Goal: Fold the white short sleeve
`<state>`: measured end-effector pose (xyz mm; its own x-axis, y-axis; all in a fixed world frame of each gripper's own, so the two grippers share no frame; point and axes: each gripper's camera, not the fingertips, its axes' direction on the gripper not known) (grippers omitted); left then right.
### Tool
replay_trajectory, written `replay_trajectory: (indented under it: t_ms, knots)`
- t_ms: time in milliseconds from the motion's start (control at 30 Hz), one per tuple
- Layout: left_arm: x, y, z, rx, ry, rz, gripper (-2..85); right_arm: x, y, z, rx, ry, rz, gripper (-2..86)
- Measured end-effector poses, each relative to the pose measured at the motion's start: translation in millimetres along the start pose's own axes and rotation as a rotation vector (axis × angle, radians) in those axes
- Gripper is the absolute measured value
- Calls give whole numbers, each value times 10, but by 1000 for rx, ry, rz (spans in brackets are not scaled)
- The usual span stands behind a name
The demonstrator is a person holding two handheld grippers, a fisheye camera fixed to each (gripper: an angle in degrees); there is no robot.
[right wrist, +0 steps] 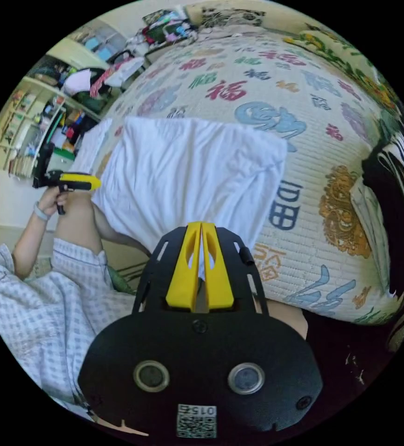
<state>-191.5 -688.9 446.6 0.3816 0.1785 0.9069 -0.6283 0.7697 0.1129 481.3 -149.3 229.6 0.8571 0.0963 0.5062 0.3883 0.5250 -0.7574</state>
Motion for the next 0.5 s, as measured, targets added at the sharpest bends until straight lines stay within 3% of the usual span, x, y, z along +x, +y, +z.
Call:
replay_trajectory:
  t_ms: [67,167,300,500]
  knots:
    - [-376,-71,-458,193,65,-112,74,583,-71,-426,131,-148,148,23]
    - [-812,-307,-802,334,67,-242,110,1132,-264,-646,192,-235,286,87]
    - [-1224,-664,-824,343,163,-347,115,1431,-578,-590,138,-271,359,103]
    - [-1561,-887,-687,293,308,-379,13,1565,-798,-500,124,-379,395,17]
